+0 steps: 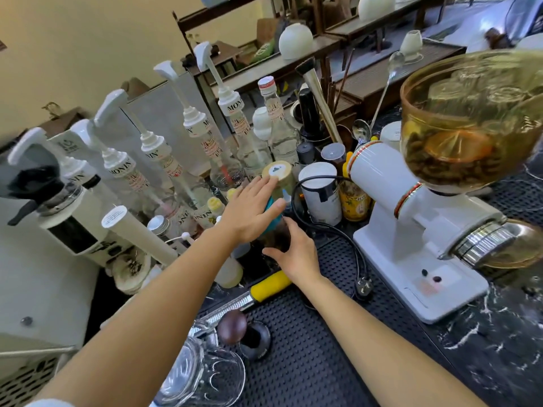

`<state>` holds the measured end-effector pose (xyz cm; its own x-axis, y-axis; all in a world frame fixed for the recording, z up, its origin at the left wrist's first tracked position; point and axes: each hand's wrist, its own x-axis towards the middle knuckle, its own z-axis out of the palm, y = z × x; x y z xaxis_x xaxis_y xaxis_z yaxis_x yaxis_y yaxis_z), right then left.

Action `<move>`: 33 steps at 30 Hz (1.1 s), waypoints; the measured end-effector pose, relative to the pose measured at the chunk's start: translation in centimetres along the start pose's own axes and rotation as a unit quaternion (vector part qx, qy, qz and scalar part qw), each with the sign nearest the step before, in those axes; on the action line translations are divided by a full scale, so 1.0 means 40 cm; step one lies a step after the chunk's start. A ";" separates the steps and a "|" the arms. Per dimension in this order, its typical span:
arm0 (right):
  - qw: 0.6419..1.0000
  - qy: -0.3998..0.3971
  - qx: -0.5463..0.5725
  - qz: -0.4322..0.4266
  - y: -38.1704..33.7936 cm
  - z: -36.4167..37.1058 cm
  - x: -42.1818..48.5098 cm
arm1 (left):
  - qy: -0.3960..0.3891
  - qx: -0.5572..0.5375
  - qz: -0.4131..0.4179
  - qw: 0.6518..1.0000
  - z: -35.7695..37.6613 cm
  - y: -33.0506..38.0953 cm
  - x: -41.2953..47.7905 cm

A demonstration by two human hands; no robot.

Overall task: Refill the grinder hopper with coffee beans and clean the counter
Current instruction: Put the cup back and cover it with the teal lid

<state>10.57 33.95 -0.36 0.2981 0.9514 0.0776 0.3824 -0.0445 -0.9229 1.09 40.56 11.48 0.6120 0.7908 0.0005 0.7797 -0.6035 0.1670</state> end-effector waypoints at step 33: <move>0.963 0.219 -0.136 0.084 0.217 -0.722 -0.348 | 0.194 -0.623 0.091 0.752 -0.030 0.584 0.045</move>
<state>35.00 11.54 1.43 0.6934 0.7062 0.1430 0.4933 -0.3206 -0.8086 20.22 28.00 16.58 0.4207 0.8227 0.3823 -0.1897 -0.3323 0.9239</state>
